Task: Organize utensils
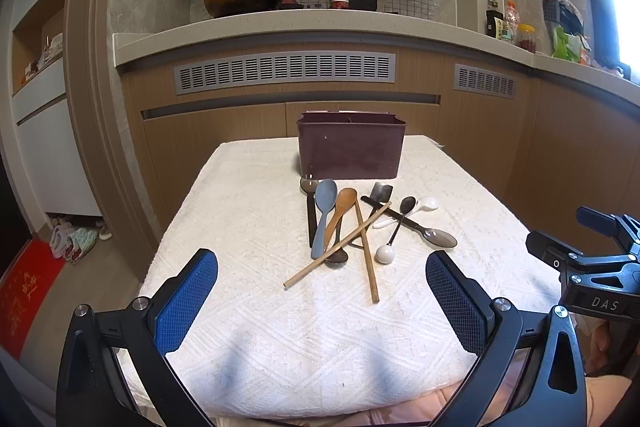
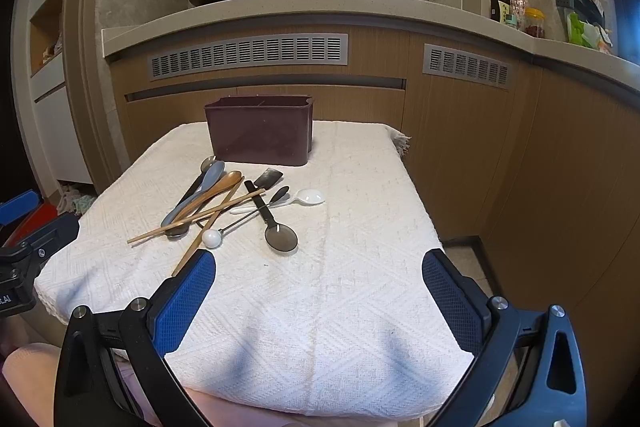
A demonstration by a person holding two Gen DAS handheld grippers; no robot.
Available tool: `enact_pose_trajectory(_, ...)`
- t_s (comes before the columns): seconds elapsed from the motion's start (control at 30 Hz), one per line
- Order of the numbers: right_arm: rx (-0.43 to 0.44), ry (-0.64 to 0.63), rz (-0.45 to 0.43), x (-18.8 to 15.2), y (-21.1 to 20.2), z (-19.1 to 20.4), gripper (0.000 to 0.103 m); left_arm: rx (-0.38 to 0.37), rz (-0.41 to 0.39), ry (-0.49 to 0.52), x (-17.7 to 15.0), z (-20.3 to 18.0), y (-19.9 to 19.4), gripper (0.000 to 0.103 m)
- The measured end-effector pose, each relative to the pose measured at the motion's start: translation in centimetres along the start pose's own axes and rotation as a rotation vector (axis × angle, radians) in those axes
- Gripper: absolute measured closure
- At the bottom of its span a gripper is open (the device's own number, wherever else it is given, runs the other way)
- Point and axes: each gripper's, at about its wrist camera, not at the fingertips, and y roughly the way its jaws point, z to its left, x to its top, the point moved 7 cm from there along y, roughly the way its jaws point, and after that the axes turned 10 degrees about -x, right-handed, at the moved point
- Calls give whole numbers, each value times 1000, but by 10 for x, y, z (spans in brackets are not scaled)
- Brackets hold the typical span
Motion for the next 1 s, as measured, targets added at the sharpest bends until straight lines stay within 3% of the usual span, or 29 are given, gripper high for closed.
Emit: enact_pose_trajectory(1.0,-1,3,5,-1,1,-1,0,7,16,-16,-7,-7,3,0)
